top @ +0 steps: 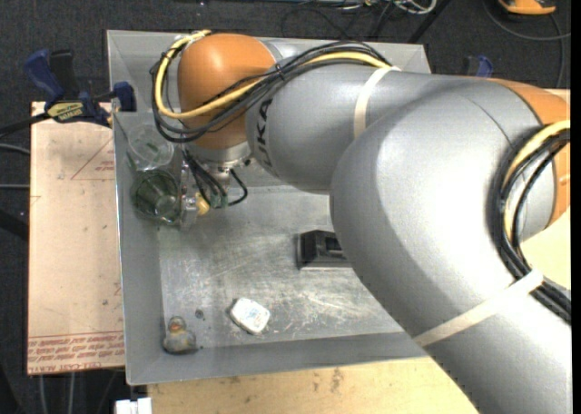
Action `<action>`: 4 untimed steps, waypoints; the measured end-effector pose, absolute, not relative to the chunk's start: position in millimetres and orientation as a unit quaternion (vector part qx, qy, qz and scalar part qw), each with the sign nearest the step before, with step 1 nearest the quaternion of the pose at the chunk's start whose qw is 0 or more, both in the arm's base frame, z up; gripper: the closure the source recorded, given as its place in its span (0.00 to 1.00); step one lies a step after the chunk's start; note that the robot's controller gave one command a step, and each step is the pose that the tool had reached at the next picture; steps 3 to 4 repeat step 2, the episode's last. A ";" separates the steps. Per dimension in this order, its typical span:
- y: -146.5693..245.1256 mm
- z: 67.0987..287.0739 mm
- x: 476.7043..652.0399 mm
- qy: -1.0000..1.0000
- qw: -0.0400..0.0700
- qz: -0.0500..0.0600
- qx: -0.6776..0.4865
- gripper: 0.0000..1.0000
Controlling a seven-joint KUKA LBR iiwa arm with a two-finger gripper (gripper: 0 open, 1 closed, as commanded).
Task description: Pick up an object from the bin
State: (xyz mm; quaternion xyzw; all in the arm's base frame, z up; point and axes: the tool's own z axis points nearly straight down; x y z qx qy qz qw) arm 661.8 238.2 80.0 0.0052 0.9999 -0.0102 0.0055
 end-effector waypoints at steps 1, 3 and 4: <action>234.9 85.7 663.4 1.000 0.002 -0.002 0.006 1.00; 237.6 191.9 662.1 1.000 0.001 0.000 0.006 1.00; 237.6 191.9 662.1 1.000 0.001 0.000 0.006 1.00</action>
Offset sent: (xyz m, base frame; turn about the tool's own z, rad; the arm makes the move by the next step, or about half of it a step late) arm 0.0000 -0.0001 0.1156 0.0001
